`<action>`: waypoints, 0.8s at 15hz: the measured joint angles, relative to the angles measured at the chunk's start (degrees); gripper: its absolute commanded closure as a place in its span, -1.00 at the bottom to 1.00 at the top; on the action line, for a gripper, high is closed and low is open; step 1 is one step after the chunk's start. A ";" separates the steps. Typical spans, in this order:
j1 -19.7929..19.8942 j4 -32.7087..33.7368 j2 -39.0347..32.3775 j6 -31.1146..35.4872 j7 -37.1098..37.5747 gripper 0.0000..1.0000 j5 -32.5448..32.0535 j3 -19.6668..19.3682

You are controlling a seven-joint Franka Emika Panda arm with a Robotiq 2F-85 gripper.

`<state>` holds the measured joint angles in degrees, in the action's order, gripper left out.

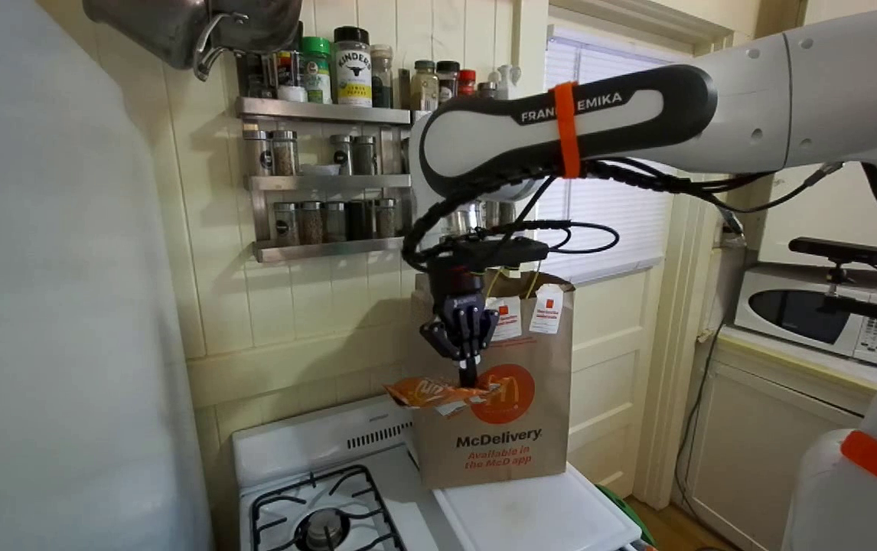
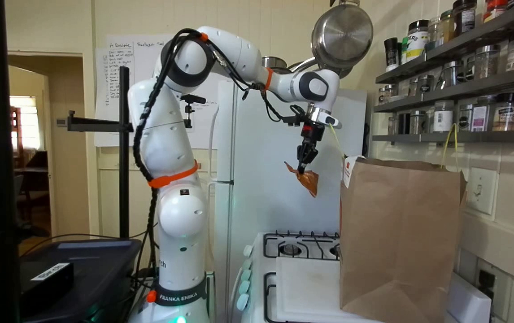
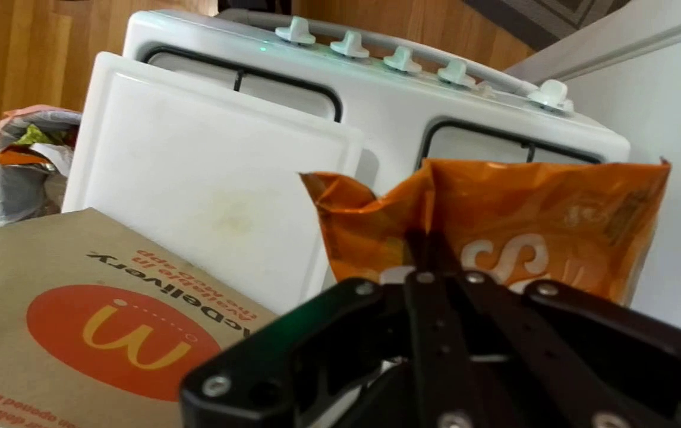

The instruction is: Remove the orange packet from the paper bag and put it on the white tray on the stove

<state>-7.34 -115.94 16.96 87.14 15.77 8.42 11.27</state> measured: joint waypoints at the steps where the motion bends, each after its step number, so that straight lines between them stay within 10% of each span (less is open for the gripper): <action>1: 0.00 -1.59 0.58 0.58 -0.32 1.00 -0.72 0.02; 12: 0.05 -19.06 6.53 10.15 -1.20 1.00 -5.58 -0.05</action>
<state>-7.29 -135.00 23.49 97.29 14.57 2.85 11.22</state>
